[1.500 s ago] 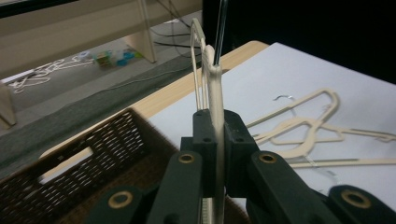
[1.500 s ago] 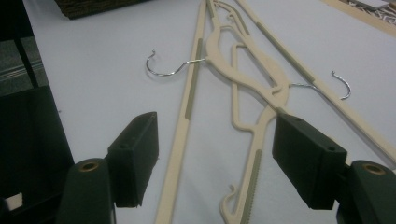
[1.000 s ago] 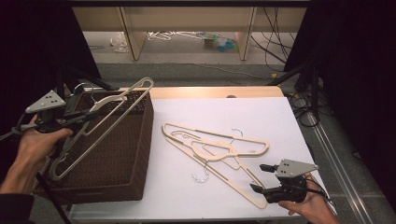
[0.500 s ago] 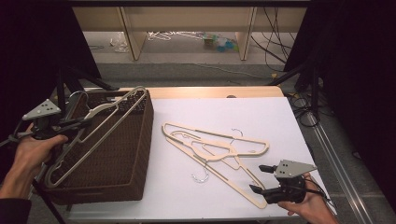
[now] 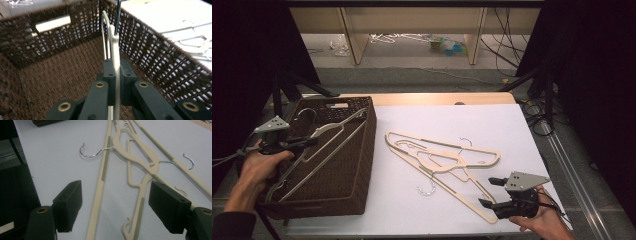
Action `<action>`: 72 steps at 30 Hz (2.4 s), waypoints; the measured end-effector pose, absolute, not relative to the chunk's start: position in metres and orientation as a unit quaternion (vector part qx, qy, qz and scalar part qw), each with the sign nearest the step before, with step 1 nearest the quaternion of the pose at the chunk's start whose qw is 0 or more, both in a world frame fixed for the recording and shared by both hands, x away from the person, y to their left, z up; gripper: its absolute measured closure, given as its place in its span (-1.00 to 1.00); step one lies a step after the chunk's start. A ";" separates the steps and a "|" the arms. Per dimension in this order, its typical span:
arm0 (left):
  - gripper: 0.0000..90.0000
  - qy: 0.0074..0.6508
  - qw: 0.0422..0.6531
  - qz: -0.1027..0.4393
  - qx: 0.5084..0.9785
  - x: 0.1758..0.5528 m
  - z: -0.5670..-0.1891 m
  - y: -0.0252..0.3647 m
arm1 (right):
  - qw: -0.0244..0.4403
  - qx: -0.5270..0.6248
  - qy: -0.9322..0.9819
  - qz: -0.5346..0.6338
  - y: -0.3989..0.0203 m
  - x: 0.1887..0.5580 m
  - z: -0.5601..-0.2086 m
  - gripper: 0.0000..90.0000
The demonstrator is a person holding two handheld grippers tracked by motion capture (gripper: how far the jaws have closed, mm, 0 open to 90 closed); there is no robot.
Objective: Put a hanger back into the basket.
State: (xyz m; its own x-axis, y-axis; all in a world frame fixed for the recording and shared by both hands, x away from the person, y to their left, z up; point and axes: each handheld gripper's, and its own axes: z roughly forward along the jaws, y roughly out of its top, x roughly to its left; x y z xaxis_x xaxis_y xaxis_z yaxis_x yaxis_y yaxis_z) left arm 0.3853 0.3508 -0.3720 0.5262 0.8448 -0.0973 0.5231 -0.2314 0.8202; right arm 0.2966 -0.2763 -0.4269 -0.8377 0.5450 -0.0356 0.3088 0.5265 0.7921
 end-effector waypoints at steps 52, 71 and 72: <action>-0.02 0.514 0.391 0.250 0.721 0.362 -0.375 0.337 | 0.133 0.250 0.864 0.416 -0.275 0.297 -0.431 -0.39; -0.43 0.397 0.510 0.220 0.731 0.309 -0.358 0.235 | 0.135 0.258 0.855 0.430 -0.278 0.297 -0.433 -0.51; -0.47 0.393 0.515 0.216 0.731 0.306 -0.359 0.228 | 0.134 0.256 0.854 0.432 -0.278 0.298 -0.433 -0.54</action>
